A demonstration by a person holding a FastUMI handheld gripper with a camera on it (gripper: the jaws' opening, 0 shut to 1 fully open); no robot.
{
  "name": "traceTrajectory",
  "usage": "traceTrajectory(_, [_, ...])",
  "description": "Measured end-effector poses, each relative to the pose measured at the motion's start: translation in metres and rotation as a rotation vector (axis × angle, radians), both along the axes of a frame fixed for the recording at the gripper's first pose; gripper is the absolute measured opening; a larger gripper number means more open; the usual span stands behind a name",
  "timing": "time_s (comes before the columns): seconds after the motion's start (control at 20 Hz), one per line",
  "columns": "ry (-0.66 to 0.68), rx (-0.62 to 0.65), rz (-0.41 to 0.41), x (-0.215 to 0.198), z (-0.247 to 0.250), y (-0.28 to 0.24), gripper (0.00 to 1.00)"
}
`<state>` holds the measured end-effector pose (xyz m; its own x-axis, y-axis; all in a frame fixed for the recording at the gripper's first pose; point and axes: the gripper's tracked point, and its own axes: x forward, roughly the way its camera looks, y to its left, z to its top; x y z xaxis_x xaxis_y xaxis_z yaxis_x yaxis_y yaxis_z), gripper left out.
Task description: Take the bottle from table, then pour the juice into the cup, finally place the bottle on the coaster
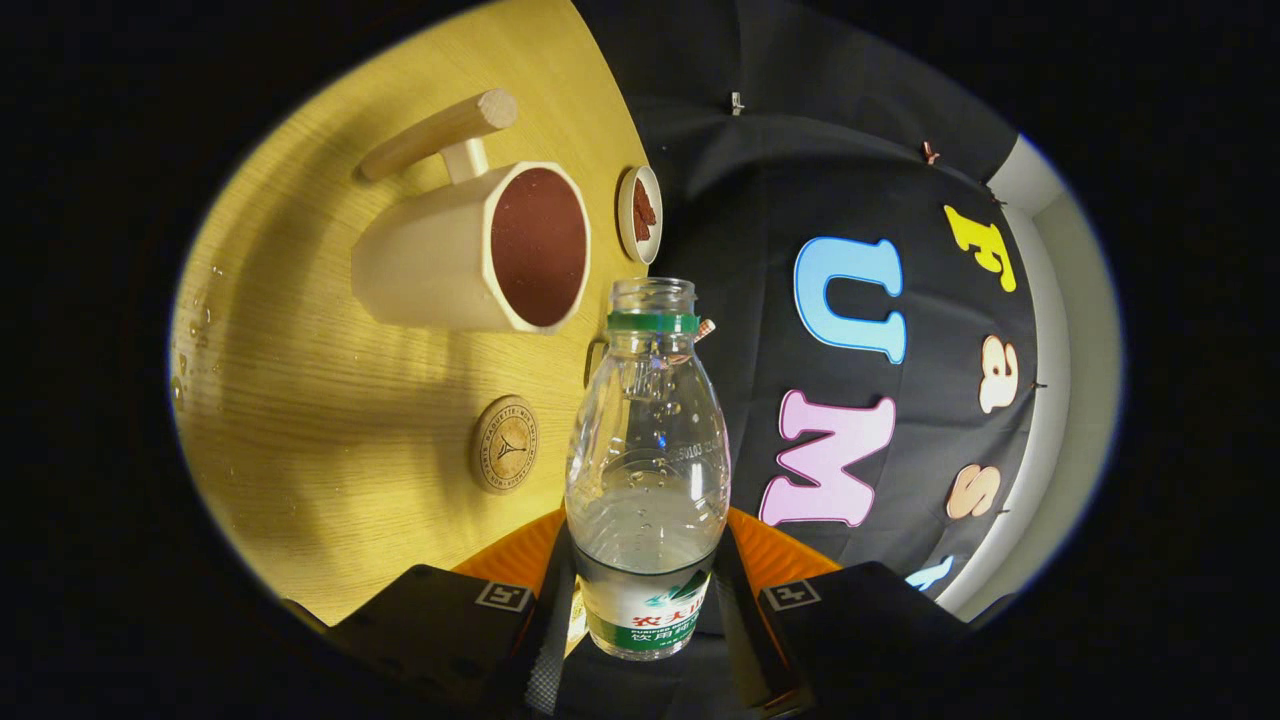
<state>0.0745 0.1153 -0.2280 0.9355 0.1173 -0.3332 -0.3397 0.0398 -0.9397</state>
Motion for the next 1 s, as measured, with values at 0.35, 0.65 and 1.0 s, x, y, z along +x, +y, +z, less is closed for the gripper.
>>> traceTrajectory(0.35, [-0.023, -0.084, 0.030, 0.008, 0.001, 0.001, 0.68])
traceTrajectory(0.65, [-0.036, -0.112, 0.043, 0.015, 0.003, 0.001, 0.68])
traceTrajectory(1.0, [-0.050, -0.136, 0.052, 0.019, 0.005, 0.000, 0.68])
